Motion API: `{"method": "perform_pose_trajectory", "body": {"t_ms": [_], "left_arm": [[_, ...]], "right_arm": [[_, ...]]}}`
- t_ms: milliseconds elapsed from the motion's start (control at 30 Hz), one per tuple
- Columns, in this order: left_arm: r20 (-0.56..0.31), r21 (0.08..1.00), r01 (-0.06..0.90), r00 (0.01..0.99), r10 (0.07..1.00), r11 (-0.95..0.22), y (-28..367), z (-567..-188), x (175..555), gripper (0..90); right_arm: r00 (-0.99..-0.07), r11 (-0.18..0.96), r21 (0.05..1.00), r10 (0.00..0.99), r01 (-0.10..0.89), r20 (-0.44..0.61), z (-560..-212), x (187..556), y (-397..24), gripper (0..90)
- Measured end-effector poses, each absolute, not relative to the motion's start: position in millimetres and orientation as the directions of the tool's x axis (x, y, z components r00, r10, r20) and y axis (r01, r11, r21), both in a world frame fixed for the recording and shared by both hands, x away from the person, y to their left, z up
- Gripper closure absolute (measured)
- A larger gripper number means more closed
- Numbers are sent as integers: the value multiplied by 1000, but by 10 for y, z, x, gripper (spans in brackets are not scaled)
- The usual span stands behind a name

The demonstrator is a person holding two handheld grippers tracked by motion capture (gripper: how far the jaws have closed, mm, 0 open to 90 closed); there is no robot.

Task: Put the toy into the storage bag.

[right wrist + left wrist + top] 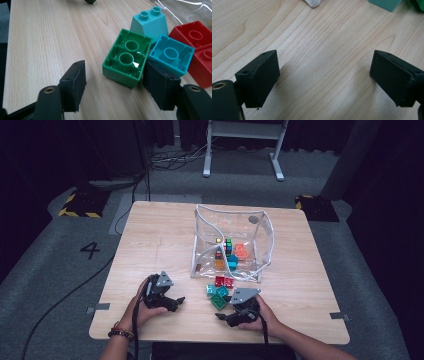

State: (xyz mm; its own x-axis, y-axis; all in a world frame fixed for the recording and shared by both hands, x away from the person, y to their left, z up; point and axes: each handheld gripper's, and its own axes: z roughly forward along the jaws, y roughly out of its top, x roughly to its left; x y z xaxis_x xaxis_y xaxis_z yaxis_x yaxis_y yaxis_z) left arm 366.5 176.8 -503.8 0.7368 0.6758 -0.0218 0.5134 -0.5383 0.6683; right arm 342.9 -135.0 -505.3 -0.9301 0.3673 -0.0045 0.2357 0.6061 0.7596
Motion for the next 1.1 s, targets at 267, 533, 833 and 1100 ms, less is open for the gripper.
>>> {"method": "perform_pose_trajectory", "body": {"t_ms": [267, 533, 833, 1100], "left_arm": [[-22, 668, 514, 737, 676, -538, 1768, -5038, 3665, 94], [-19, 669, 512, 736, 676, -539, 1768, -5037, 3666, 94], [-19, 669, 512, 736, 676, -539, 1768, -5037, 3666, 94], [-22, 669, 514, 736, 676, -537, 1767, -5038, 3665, 94]], "right_arm": [[-914, 594, 762, 406, 257, -8, -5050, 3452, -1322, 464], [-904, 582, 767, 427, 268, -8, -5045, 3450, -1385, 591], [-919, 612, 745, 393, 267, 6, -4965, 3433, -1583, 592], [-934, 611, 759, 358, 225, -12, -4790, 3452, -1941, 592]]}}
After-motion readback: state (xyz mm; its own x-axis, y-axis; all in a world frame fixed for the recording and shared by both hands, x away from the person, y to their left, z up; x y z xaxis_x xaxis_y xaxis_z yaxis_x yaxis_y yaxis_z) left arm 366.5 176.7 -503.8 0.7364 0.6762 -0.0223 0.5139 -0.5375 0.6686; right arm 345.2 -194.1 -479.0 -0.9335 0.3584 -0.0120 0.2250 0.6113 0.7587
